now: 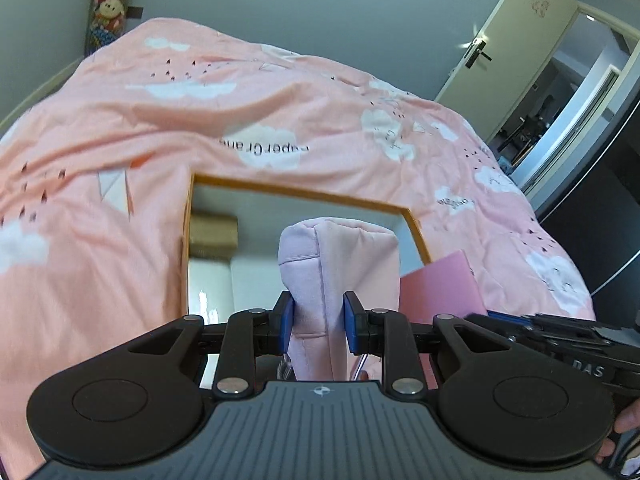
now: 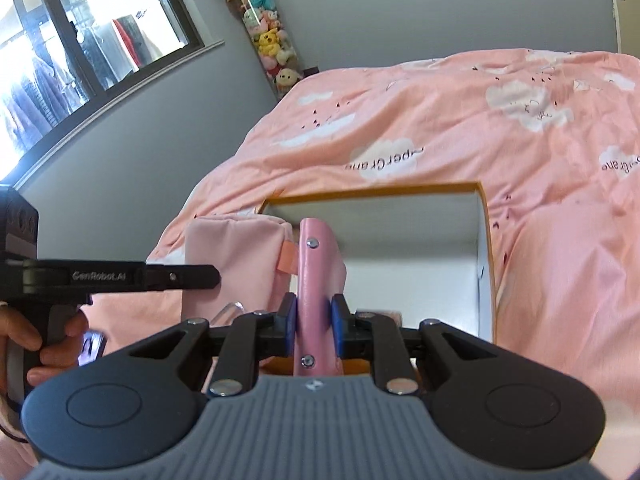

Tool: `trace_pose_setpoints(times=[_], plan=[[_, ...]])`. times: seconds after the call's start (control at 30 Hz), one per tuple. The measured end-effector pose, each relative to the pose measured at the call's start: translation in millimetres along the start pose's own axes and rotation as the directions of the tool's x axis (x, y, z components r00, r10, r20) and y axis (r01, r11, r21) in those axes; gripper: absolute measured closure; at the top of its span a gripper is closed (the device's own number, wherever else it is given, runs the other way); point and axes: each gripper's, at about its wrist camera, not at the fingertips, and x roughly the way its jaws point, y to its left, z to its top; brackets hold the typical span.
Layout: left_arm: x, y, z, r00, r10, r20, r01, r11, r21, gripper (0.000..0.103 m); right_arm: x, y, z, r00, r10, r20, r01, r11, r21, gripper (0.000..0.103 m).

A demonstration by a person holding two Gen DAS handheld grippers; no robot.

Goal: Organize objects
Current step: 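Grasp the light pink pouch with the left gripper while the right grasps the pink wallet, then lower the pink pouch and pink wallet into the orange box with both grippers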

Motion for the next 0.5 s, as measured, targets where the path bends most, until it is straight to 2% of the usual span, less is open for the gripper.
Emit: trace_pose_setpoints(times=[0.23, 0.5], plan=[[54.7, 12.0, 33.0, 0.999, -0.02, -0.043, 0.021, 1.0, 0.005, 0.074, 33.6, -31.5, 26.4, 1.0, 0.009, -0.019, -0.007, 0.997, 0.082, 0.084], [113.5, 29.4, 38.6, 0.991, 0.009, -0.131, -0.011, 1.0, -0.013, 0.074, 75.5, -62.4, 41.4, 0.999, -0.009, -0.049, 0.016, 0.99, 0.142, 0.084]])
